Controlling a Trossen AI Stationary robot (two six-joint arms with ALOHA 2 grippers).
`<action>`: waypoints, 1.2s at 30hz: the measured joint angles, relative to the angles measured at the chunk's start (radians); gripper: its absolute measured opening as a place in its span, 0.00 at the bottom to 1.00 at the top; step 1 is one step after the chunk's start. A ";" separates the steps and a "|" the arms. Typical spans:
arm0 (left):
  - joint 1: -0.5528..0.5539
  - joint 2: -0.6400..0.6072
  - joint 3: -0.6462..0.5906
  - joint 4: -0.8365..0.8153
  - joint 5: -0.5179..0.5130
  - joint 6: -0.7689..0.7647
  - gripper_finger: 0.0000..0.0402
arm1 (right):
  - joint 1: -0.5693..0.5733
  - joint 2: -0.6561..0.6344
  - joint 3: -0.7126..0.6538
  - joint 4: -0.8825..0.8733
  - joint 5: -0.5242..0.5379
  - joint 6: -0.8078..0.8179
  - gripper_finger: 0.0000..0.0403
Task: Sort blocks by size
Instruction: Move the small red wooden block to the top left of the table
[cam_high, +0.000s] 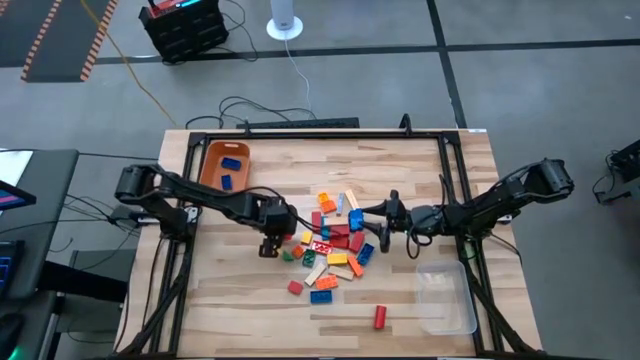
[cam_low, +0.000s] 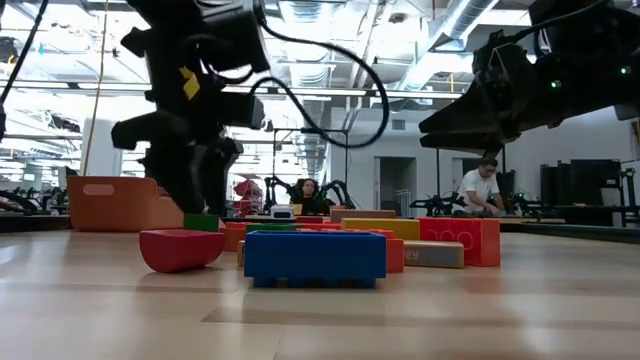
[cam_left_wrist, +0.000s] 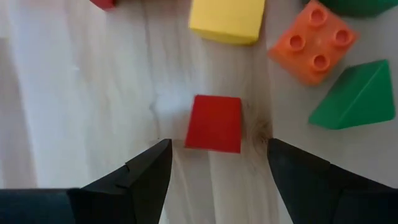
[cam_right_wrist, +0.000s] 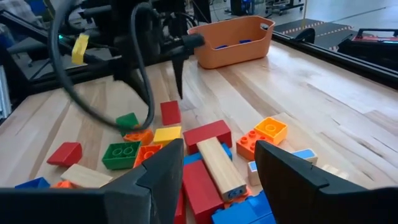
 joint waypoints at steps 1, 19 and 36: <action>0.000 0.010 0.000 0.002 0.001 0.000 0.64 | 0.000 0.000 0.000 0.000 0.000 0.000 0.56; 0.000 0.055 0.000 0.059 -0.014 -0.002 0.57 | 0.000 0.000 0.000 -0.005 0.000 -0.004 0.56; 0.000 0.055 0.001 0.097 -0.034 0.028 0.31 | 0.000 0.000 0.033 -0.019 0.000 0.051 0.56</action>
